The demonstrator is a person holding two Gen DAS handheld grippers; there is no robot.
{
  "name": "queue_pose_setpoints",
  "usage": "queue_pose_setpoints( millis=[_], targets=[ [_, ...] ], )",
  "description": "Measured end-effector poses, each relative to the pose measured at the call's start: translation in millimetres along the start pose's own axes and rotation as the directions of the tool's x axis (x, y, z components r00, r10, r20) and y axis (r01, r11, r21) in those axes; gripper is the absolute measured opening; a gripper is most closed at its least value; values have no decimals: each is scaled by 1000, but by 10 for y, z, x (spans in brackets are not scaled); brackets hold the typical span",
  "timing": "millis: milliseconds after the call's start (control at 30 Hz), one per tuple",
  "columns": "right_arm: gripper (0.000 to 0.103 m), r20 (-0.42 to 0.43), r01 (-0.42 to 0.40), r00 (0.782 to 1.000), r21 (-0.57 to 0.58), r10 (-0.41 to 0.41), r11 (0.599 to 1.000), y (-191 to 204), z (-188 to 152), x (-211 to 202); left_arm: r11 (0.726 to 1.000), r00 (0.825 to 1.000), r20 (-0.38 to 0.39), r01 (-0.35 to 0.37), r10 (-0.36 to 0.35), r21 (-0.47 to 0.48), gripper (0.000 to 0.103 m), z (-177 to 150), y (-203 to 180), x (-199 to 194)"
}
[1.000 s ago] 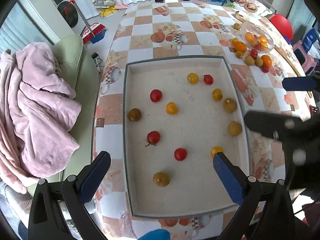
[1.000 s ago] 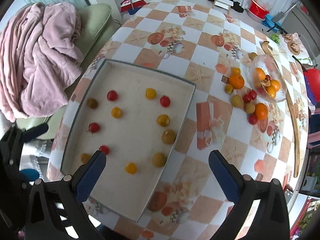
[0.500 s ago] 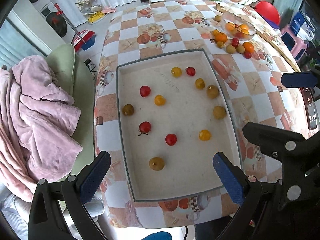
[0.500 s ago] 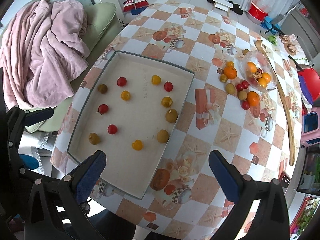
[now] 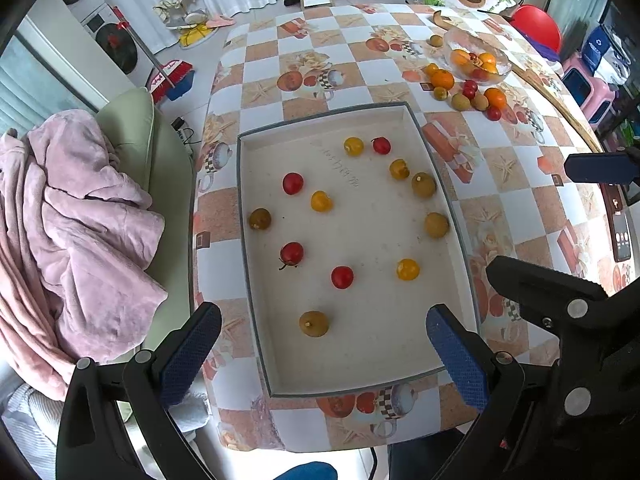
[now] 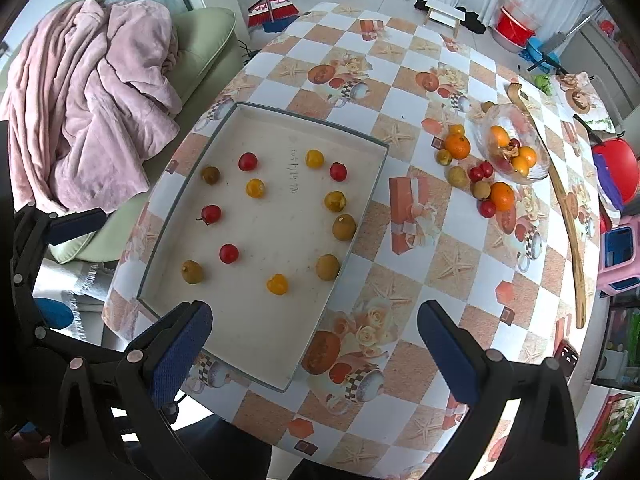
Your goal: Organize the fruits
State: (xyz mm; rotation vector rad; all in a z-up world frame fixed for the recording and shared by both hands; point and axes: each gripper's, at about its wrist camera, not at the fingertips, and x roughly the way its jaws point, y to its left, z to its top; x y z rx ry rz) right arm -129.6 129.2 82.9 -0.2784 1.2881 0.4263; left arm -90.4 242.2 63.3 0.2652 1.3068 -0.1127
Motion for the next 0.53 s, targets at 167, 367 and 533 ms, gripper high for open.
queue_pose_setpoints(
  millis=[167,367,533],
  targets=[
    [103,9,3,1000,5,-3,1000,-11,8,-37,1000,1000,1,-1,1,1,103,-1,-6,-11],
    [102,10,3,1000,4,-3,1000,-10,9,-42,1000,1000,6,4,-4,-6,103,6,-23,-31],
    [103,6,3,1000,7,-3,1000,7,9,-42,1000,1000,-4,14,-14,-9,103,10,-59,-32]
  ],
)
